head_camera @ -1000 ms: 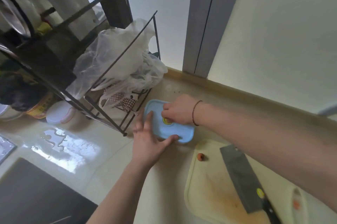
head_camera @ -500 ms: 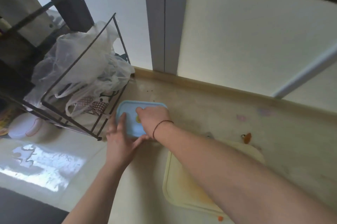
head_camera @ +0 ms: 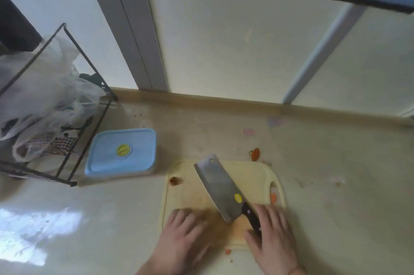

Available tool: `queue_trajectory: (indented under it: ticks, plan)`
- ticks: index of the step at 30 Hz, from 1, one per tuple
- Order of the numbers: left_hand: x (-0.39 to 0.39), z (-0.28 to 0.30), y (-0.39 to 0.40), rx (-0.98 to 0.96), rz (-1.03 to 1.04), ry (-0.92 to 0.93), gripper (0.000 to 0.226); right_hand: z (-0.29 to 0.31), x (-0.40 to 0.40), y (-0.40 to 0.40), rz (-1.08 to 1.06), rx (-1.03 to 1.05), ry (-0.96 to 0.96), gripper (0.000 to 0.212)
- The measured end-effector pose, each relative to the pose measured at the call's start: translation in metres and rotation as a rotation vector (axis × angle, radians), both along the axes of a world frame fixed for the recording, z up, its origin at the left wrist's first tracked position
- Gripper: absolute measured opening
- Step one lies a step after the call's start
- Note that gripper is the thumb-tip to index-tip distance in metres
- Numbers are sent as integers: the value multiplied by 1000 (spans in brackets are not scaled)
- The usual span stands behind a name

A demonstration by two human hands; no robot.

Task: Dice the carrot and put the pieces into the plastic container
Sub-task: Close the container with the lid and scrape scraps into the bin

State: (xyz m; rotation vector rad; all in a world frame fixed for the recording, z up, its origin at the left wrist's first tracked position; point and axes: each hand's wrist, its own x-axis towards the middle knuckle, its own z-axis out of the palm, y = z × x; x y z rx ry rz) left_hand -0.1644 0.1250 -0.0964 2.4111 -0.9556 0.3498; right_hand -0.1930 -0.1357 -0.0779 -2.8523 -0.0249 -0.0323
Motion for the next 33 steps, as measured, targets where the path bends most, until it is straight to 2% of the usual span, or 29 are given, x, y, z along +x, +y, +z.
queue_trajectory:
  ticks: [2,4,9,14,16,19,23,27,29,33]
  plan:
    - [-9,-12,-21,63,-109,-42,25,-4,1,0,12,26,18,53]
    - [-15,-19,-29,94,-122,-60,15,-6,7,0,15,89,20,47]
    - [-19,-17,-21,153,-175,-57,40,-9,13,-26,69,237,13,41]
    - [-20,-9,-30,186,-248,-26,23,-8,-4,-95,83,297,-41,33]
    - [-25,-6,-37,192,-257,-16,20,-7,-16,-127,46,320,-39,42]
    - [-31,-5,-44,182,-211,6,15,-4,-27,-167,-119,357,-24,61]
    - [-32,-1,-49,187,-160,13,10,-5,-21,-198,-349,331,35,63]
    - [-34,4,-54,193,-144,39,19,-3,-12,-200,-431,306,46,68]
    - [-26,5,-49,114,20,62,17,0,-9,-196,-430,279,58,67]
    - [14,16,-30,-66,662,144,37,6,-6,-195,-419,134,135,60]
